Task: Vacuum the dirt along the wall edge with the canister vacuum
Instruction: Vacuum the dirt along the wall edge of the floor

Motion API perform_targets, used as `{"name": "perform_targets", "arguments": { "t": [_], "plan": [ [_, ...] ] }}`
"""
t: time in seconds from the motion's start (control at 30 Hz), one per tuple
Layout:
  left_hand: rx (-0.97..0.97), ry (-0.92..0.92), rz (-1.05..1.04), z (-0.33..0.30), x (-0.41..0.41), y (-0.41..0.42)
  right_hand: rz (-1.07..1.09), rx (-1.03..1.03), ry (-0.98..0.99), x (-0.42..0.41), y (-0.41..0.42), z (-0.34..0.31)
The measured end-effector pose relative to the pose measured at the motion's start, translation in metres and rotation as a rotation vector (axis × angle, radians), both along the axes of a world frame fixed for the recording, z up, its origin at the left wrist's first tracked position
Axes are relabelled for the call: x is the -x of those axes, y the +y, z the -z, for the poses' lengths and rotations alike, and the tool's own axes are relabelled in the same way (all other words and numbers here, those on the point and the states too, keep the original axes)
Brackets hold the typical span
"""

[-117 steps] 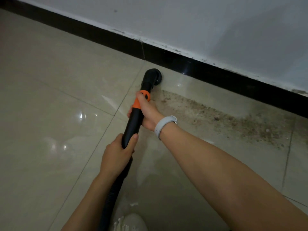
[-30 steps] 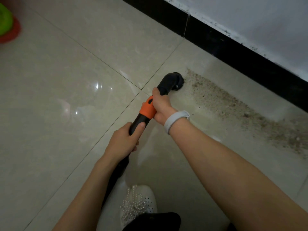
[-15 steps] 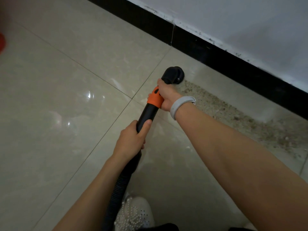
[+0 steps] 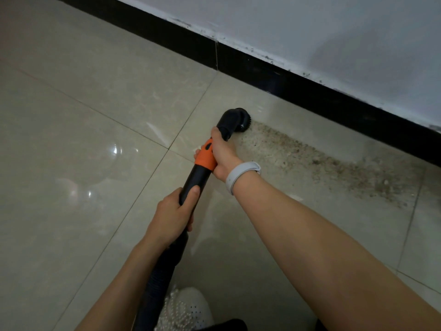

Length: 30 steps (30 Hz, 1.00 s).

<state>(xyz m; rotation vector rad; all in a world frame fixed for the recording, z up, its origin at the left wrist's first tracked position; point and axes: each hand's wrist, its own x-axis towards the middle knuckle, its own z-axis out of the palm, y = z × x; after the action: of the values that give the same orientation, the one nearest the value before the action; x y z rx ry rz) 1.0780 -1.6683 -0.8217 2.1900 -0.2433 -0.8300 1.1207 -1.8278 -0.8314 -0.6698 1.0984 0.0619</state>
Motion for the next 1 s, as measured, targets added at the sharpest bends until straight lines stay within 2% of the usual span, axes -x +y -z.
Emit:
{"name": "perform_targets", "arguments": {
  "t": [0.13,0.33,1.0],
  "plan": [
    [-0.014,-0.007,0.027,-0.002,-0.002,-0.009,0.032,0.052,-0.066,0.01,0.001,0.002],
    [-0.024,-0.012,0.048,-0.005,-0.002,-0.017,0.071,0.008,-0.143,0.026,0.005,-0.003],
    [-0.04,0.091,0.266,-0.022,0.018,-0.061,0.291,-0.018,-0.053,0.079,-0.036,-0.018]
  ]
}}
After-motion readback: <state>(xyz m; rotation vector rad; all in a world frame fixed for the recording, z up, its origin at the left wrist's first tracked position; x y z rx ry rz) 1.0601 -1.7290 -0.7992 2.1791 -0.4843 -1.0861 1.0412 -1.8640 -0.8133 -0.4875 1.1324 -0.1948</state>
